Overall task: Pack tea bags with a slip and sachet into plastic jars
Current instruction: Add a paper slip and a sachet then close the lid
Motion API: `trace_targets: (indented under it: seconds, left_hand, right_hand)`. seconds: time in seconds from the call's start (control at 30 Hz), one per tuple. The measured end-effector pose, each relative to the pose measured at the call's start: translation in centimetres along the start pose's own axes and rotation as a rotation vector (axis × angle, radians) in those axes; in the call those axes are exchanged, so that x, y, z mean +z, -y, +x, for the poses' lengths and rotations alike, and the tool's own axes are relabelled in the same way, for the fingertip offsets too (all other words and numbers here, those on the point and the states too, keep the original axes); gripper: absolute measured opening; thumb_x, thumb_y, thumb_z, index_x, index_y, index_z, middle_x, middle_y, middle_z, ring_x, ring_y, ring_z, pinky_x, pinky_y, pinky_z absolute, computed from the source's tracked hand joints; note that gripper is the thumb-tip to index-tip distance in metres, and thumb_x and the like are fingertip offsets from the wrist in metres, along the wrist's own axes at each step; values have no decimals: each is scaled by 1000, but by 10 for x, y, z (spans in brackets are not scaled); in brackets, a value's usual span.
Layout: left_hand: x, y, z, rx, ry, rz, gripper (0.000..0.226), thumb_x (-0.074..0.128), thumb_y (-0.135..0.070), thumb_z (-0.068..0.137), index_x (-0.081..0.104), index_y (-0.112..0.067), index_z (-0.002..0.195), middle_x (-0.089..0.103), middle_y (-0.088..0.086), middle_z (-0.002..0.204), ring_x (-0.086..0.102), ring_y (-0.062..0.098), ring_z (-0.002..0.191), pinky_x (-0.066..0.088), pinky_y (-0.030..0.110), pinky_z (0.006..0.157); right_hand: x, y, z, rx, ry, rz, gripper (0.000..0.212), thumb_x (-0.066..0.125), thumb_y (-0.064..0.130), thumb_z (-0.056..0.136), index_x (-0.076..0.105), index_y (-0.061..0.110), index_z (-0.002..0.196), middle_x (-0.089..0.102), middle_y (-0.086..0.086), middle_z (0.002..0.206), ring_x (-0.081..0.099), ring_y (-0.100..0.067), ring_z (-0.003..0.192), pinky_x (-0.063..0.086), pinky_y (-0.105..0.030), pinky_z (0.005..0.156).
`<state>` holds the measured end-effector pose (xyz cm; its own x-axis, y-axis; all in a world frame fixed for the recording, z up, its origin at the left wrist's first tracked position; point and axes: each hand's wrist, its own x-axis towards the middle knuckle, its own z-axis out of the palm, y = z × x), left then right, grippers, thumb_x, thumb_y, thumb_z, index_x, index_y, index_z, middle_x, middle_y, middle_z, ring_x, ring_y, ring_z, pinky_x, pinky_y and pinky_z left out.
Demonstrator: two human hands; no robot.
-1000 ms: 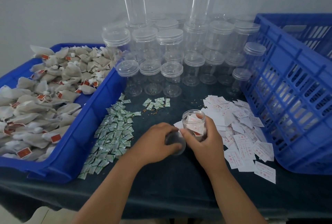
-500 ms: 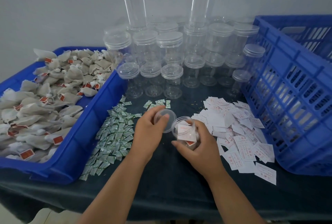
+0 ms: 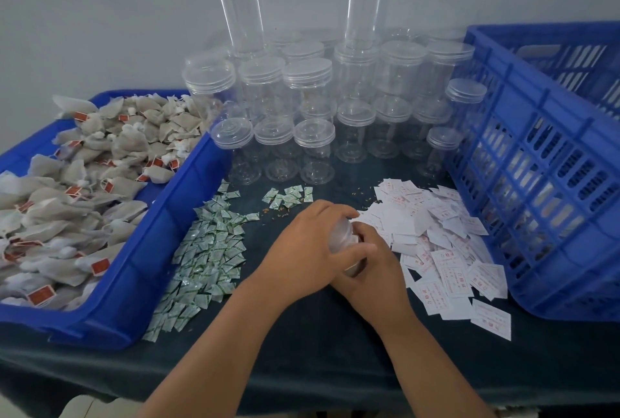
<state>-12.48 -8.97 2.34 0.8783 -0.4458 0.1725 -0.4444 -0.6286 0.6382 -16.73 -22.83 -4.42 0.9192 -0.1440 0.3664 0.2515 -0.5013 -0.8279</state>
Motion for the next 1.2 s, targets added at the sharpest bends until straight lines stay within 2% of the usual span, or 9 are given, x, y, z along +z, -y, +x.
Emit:
trace_targets:
  seconds: [0.2,0.27,0.37,0.5,0.63,0.77,0.83,1.0,1.2]
  left_hand:
    - [12,-14,7,-32,-83,159,45,61,-73,87,68,-37,111,61,-18,110,58,2,103,48,23,91]
    - [18,-21,3,24,-153,100,41,61,-73,85,70,-34,98,64,-19,102,60,1,99,48,19,87]
    - [15,-21,1,134,-118,-242,34,65,-52,94,74,-22,81,72,-9,89,69,15,93,55,35,84]
    - [5,-6,3,198,31,-499,16,74,-29,93,80,-23,106,73,-7,114,68,22,115,53,34,101]
    - [8,9,-1,-43,-103,-663,61,85,-39,75,63,-35,132,70,-11,123,68,11,116,55,31,100]
    - [23,6,-9,-125,-122,-602,61,85,-49,72,62,-42,129,69,-21,124,67,2,115,55,20,93]
    - [24,3,-7,-167,-134,-622,58,88,-50,67,65,-47,119,73,-17,118,69,3,111,54,14,85]
    - [6,13,0,-75,264,-984,83,81,-21,74,48,-24,150,70,12,133,68,27,118,55,38,97]
    - [15,9,-1,-144,-23,-628,78,90,-52,64,57,-53,134,74,-10,120,72,9,109,57,28,94]
  right_hand:
    - [-1,-2,-1,56,41,32,40,71,58,71,55,51,107,69,32,105,70,4,90,47,-17,65]
    - [-6,-2,-2,17,58,96,33,69,50,75,59,58,105,72,28,103,72,3,89,52,-17,68]
    - [-12,-6,-4,65,130,343,21,73,34,76,70,34,96,76,3,83,74,-9,74,55,-26,63]
    - [-17,-3,-5,85,199,497,17,78,26,84,72,26,101,74,1,81,70,-10,70,53,-21,61]
    - [-10,-2,-2,207,72,441,34,80,42,85,73,34,118,78,-1,97,73,-24,79,59,-32,65]
    - [-4,0,0,205,4,165,39,77,48,75,67,42,113,77,16,102,74,-7,88,60,-31,72]
    - [-5,-3,-4,137,107,297,34,79,37,77,69,47,108,77,15,95,72,-7,78,56,-24,64]
    - [-17,-6,-8,207,333,659,29,80,34,80,77,34,109,75,-5,91,70,-20,80,58,-34,64]
    - [-3,-2,-5,180,106,403,42,77,31,82,71,31,123,79,10,108,77,-11,95,60,-30,73]
